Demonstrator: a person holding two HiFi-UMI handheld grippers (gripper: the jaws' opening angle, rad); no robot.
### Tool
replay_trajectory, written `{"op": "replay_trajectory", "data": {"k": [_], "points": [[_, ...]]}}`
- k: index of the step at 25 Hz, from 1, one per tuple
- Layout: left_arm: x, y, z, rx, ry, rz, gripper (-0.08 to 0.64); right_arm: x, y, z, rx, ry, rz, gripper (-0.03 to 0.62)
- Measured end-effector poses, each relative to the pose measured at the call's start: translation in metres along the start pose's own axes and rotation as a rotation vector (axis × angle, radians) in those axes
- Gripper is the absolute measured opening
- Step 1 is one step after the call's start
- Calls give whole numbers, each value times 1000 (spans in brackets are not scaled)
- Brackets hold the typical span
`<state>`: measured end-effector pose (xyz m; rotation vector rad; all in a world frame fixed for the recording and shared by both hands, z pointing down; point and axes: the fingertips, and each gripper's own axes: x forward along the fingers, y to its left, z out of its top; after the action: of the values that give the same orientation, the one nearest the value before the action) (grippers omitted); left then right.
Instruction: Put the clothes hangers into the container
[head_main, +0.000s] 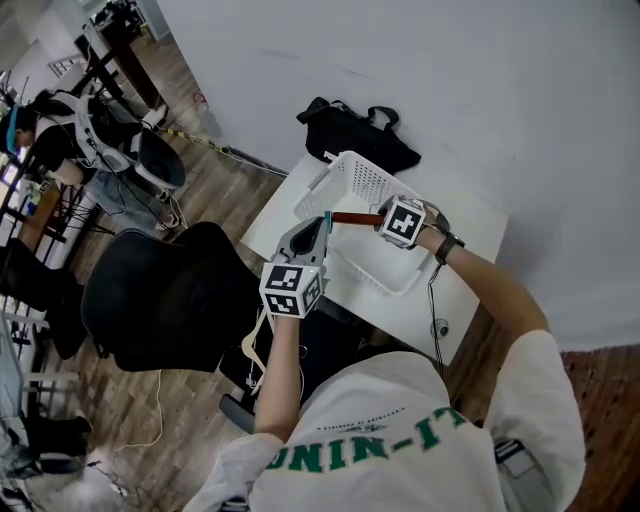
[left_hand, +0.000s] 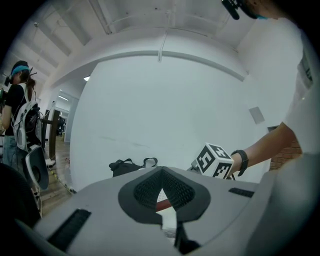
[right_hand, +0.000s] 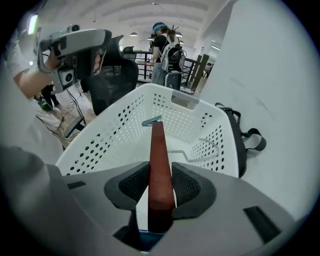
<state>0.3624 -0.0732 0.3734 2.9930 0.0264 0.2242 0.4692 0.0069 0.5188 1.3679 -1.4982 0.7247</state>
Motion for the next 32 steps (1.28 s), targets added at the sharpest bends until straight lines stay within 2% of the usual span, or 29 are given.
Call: {"op": "replay_trajectory", "data": {"k": [9,17,22,23,25,26,29,32], "points": [[-5,31,-29,-58,40,74,5,99,-5,-14,123,118,144,152],[-48,60,-50,-93,70,178,3,162,25,-58,146,277,265,155],[-70,71,-63,-137,73,223,3,182,34,-66,221,273,333,146],[-72,72,-66,-151,69,227,5,182,35,-63,234,256,352,164],[-75,70,-70,-162,66,228,4,179,36,-59,263,227,375,361],[-76,67,-71,-162,66,225,3,176,36,-59,262,225,368,388],[-83,61,-73,-157,69,214,4,160,34,-50,209,210,311,388],[-88,57,-80,-145,87,216,3,145,31,-34,202,153,283,388]]}}
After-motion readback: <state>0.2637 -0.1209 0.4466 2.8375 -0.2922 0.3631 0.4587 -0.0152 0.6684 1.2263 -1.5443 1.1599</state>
